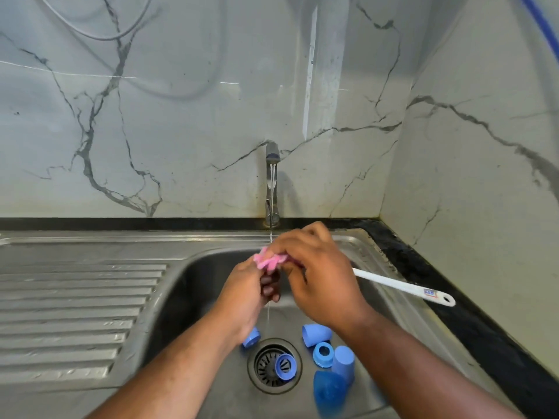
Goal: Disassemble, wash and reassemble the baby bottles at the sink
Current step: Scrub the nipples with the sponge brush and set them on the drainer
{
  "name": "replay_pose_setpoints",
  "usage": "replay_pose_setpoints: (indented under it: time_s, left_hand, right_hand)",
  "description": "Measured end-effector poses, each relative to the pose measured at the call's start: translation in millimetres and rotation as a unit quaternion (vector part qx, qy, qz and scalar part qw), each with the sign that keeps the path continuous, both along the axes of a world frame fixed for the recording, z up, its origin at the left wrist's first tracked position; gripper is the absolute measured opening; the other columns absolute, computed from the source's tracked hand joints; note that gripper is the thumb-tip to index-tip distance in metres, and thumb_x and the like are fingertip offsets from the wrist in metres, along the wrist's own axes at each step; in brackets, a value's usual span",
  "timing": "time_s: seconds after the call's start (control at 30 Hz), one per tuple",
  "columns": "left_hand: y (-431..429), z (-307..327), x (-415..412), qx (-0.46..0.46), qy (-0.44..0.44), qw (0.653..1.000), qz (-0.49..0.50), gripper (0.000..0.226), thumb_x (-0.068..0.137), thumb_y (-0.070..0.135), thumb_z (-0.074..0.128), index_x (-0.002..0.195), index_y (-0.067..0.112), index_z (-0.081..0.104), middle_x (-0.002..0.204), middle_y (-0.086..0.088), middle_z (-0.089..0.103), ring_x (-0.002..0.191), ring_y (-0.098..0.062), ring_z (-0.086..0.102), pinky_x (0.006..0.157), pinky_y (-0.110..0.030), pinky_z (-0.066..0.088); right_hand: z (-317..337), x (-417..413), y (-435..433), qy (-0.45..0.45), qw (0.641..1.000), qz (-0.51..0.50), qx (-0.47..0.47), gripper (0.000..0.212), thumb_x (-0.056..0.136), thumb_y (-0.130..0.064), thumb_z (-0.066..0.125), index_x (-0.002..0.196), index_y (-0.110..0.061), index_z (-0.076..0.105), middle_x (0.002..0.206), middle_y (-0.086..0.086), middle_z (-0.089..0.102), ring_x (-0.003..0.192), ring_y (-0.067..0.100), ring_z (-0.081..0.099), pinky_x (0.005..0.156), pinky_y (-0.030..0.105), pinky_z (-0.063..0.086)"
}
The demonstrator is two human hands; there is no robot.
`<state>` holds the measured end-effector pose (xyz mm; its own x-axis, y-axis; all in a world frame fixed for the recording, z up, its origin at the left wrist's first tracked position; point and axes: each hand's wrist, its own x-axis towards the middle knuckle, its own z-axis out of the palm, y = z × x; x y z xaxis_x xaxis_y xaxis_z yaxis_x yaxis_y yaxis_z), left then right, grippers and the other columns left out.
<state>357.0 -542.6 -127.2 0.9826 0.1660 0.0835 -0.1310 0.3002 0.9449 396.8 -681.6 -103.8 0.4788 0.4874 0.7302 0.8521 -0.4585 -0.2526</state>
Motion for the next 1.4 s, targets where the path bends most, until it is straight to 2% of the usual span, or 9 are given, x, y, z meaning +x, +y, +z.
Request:
replay_pose_setpoints:
  time_s: [0.17, 0.3, 0.4, 0.57, 0.7, 0.87, 1.07, 1.23, 1.4]
  left_hand:
    - [-4.4, -0.1, -0.3, 0.014, 0.005, 1.0, -0.01, 0.035, 0.105, 0.011, 0.037, 0.072, 0.015, 0.047, 0.06, 0.001, 0.029, 0.054, -0.014, 0.029, 0.057, -0.03, 0.033]
    - [-5.2, -1.8, 0.1, 0.008, 0.003, 1.0, 0.012, 0.035, 0.106, 0.017, 0.041, 0.071, 0.016, 0.045, 0.059, 0.002, 0.031, 0.053, -0.013, 0.028, 0.054, -0.029, 0.033]
    - [-6.2, -1.1, -1.4, 0.009, 0.002, 1.0, -0.002, 0.034, 0.105, 0.01, 0.035, 0.072, 0.015, 0.045, 0.059, 0.002, 0.029, 0.054, -0.014, 0.028, 0.058, -0.031, 0.033]
    - [-5.9, -0.7, -0.9, 0.023, 0.001, 1.0, 0.02, 0.037, 0.106, 0.016, 0.04, 0.07, 0.016, 0.045, 0.057, 0.004, 0.031, 0.052, -0.012, 0.029, 0.056, -0.031, 0.034]
    - [-4.5, -1.8, -0.1, 0.036, 0.005, 0.999, 0.013, 0.037, 0.106, 0.014, 0.036, 0.071, 0.016, 0.047, 0.056, 0.005, 0.033, 0.053, -0.012, 0.03, 0.058, -0.032, 0.034]
    - [-4.7, -1.2, -0.6, 0.039, 0.005, 0.999, 0.014, 0.035, 0.106, 0.011, 0.037, 0.073, 0.014, 0.048, 0.055, 0.006, 0.036, 0.053, -0.012, 0.031, 0.059, -0.032, 0.035]
    - [-1.0, -3.0, -1.2, 0.041, -0.005, 0.999, 0.016, 0.036, 0.107, 0.016, 0.041, 0.073, 0.015, 0.053, 0.06, 0.003, 0.038, 0.053, -0.011, 0.033, 0.059, -0.031, 0.036]
    - [-5.5, -0.7, 0.1, 0.073, -0.011, 0.997, 0.015, 0.037, 0.108, 0.013, 0.034, 0.076, 0.015, 0.052, 0.056, 0.01, 0.042, 0.055, -0.011, 0.036, 0.064, -0.034, 0.038]
    - [-8.8, 3.5, -5.0, 0.086, -0.028, 0.996, -0.007, 0.038, 0.109, 0.019, 0.036, 0.073, 0.017, 0.05, 0.06, 0.005, 0.035, 0.057, -0.011, 0.033, 0.065, -0.031, 0.037]
  right_hand:
    - [1.0, 13.9, -2.2, 0.037, 0.995, -0.087, 0.026, 0.045, 0.081, 0.003, 0.066, 0.103, -0.037, 0.068, 0.1, -0.024, 0.062, 0.101, 0.001, 0.043, 0.069, 0.024, 0.047]
    - [0.1, -0.5, 2.1, 0.012, 1.0, 0.006, 0.004, 0.049, 0.078, 0.005, 0.064, 0.102, -0.038, 0.066, 0.104, -0.021, 0.063, 0.101, 0.003, 0.047, 0.068, 0.021, 0.048]
    - [1.7, 12.8, -2.4, 0.046, 0.996, -0.069, 0.031, 0.044, 0.081, 0.001, 0.066, 0.103, -0.038, 0.066, 0.102, -0.02, 0.055, 0.097, -0.002, 0.046, 0.068, 0.024, 0.049]
    - [-0.3, 4.6, 0.7, 0.011, 1.0, 0.011, 0.004, 0.047, 0.079, 0.005, 0.065, 0.103, -0.036, 0.068, 0.103, -0.023, 0.063, 0.102, 0.002, 0.047, 0.067, 0.022, 0.048]
    - [3.3, 9.1, -0.3, 0.036, 0.998, -0.054, 0.02, 0.043, 0.08, 0.002, 0.068, 0.101, -0.036, 0.068, 0.094, -0.03, 0.052, 0.097, -0.004, 0.045, 0.066, 0.015, 0.043]
    - [-1.6, 15.4, -3.1, 0.056, 0.998, -0.026, 0.023, 0.042, 0.084, -0.001, 0.067, 0.103, -0.039, 0.067, 0.105, -0.018, 0.06, 0.102, -0.002, 0.048, 0.072, 0.027, 0.052]
    - [-0.6, 8.2, -0.7, 0.038, 0.999, 0.03, 0.006, 0.044, 0.082, 0.002, 0.066, 0.102, -0.037, 0.068, 0.104, -0.017, 0.065, 0.103, 0.001, 0.048, 0.07, 0.027, 0.05]
    - [5.0, 13.6, -6.7, 0.015, 0.999, -0.049, 0.017, 0.043, 0.08, 0.003, 0.068, 0.099, -0.035, 0.068, 0.091, -0.034, 0.048, 0.098, 0.001, 0.049, 0.066, 0.03, 0.052]
    - [9.4, 24.8, -28.7, 0.026, 0.986, -0.159, 0.042, 0.033, 0.084, -0.007, 0.071, 0.099, -0.036, 0.07, 0.086, -0.031, 0.046, 0.092, 0.007, 0.051, 0.065, 0.034, 0.05]
